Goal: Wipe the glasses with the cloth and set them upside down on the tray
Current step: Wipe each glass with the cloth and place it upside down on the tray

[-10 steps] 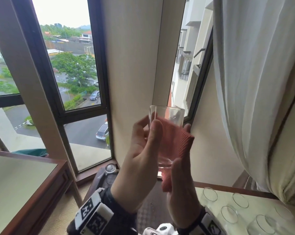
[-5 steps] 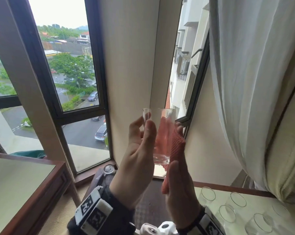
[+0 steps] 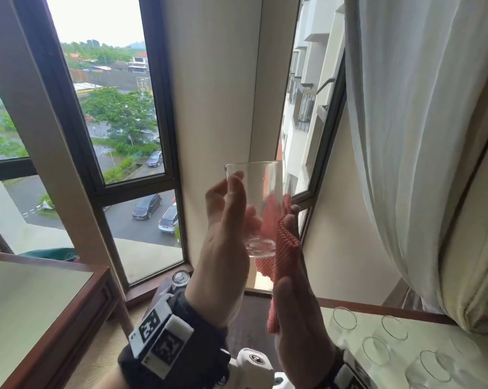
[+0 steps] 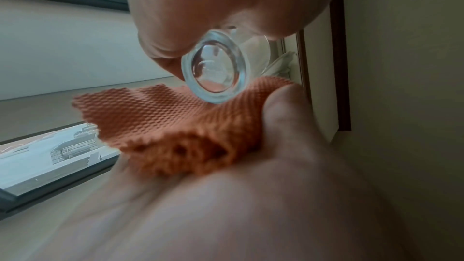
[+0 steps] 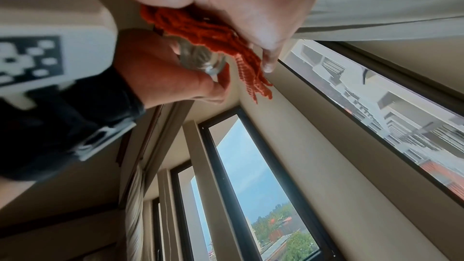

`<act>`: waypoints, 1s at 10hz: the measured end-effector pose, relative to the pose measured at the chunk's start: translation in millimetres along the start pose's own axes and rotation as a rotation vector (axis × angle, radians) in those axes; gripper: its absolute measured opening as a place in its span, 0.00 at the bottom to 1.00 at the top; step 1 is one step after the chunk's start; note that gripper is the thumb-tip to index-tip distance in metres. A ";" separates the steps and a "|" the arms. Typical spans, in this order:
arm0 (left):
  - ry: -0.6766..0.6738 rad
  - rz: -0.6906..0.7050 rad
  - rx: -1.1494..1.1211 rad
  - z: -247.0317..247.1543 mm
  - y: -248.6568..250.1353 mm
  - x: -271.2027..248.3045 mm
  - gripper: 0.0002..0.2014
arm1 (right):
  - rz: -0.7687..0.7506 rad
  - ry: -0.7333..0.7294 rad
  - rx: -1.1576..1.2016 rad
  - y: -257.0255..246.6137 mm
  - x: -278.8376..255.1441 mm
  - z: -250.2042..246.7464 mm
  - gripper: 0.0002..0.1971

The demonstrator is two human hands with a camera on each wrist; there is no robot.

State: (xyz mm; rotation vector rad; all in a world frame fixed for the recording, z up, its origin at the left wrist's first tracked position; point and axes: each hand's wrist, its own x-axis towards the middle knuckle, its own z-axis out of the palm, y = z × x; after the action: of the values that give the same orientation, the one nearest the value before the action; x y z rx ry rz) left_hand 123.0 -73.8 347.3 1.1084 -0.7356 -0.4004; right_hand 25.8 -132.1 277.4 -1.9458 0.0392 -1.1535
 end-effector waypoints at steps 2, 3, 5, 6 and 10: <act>-0.103 -0.008 0.075 8.6 -13.0 -21.9 0.38 | 0.222 0.042 0.279 -6.7 26.9 -21.4 0.38; -0.161 -0.010 0.108 6.9 -18.6 -26.6 0.32 | 0.366 0.088 0.134 -20.2 44.3 -32.7 0.55; -0.122 -0.014 -0.006 -1.1 -9.4 -17.1 0.28 | -0.002 0.004 0.020 -23.1 26.9 -6.6 0.29; -0.121 0.025 -0.014 -5.1 -1.7 -14.1 0.24 | 0.171 0.100 0.134 -18.0 8.5 -0.2 0.38; -0.089 0.016 0.014 5.6 -10.1 -16.0 0.31 | -0.148 -0.005 -0.066 -40.0 37.8 -8.8 0.29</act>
State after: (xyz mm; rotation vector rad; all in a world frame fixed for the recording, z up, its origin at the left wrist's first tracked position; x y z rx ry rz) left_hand 108.4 -71.5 334.1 1.1033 -0.8260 -0.4336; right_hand 26.3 -128.1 333.0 -2.0375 -0.0720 -1.2576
